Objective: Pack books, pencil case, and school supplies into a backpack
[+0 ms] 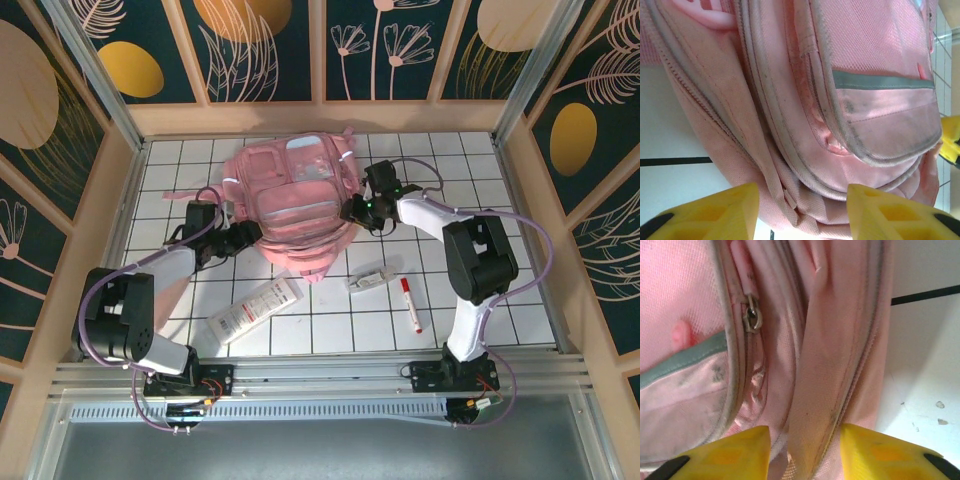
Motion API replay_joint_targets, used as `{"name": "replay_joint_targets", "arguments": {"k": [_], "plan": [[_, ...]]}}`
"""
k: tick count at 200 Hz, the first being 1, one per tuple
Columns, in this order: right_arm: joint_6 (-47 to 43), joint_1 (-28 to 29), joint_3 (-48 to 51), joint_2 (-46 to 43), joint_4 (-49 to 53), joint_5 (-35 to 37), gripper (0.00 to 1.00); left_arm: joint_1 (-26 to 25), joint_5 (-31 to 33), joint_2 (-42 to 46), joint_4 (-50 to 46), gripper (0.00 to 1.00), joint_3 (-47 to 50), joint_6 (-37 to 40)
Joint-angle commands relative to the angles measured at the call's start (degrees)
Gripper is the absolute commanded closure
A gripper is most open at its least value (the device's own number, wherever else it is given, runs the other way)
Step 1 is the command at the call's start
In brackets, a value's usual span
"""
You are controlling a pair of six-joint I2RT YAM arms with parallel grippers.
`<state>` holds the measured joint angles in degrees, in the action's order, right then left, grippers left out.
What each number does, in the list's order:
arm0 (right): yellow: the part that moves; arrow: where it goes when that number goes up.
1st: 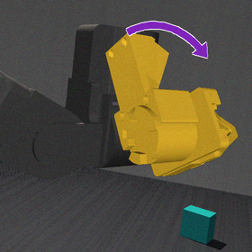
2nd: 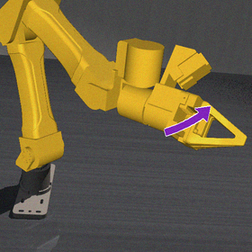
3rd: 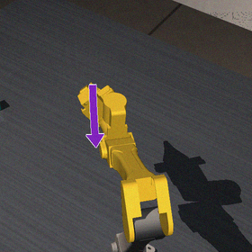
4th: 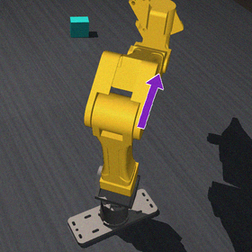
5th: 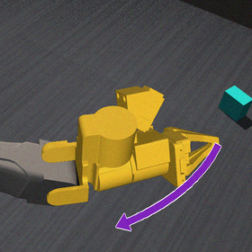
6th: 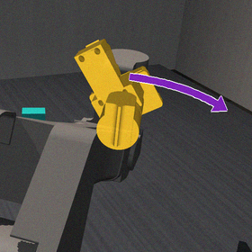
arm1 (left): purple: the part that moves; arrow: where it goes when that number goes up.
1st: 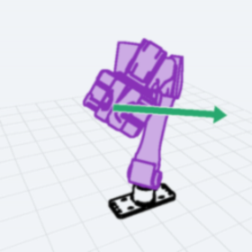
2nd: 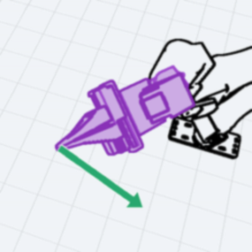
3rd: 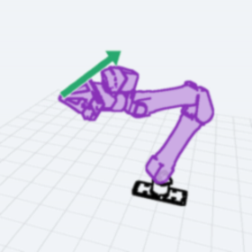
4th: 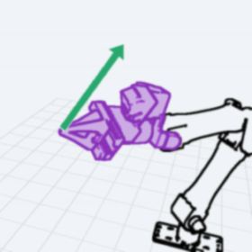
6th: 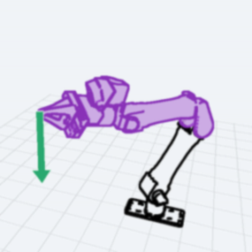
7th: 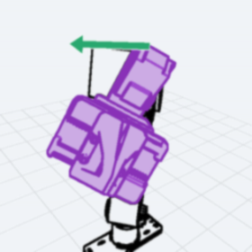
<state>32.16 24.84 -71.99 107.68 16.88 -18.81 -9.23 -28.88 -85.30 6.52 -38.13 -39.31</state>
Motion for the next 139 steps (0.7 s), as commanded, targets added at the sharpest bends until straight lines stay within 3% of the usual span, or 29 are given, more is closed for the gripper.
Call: {"name": "replay_joint_targets", "arguments": {"k": [1,23,64,80,108,121,139], "plan": [[1.0,0.0,0.9,-0.3,-0.8,-0.2,0.81,-1.4,1.1,-1.1,3.8,0.61,0.7,-1.5],[2.2,-1.0,2.4,-2.7,-1.5,2.4,1.00,-3.6,1.0,-2.3,5.8,0.68,-0.1,-1.9],[2.8,-5.3,4.7,-7.6,-1.2,5.2,1.00,-8.9,0.6,-4.8,8.7,0.78,-2.3,-3.4],[1.6,-7.2,6.6,-9.0,-4.1,3.0,1.00,-11.2,0.7,-4.6,11.4,0.76,-2.4,-5.0],[-0.8,-11.2,7.3,-8.8,-6.3,1.9,1.00,-12.3,-0.3,-2.0,14.6,0.62,-1.8,-7.6],[-2.6,-12.5,6.4,-8.9,-4.5,4.2,0.81,-12.1,2.4,1.6,10.9,0.59,-2.1,-5.9],[-6.7,-12.0,4.1,-11.0,-0.9,8.9,0.69,-10.4,7.6,7.2,1.9,0.52,-3.2,-2.7]]}}
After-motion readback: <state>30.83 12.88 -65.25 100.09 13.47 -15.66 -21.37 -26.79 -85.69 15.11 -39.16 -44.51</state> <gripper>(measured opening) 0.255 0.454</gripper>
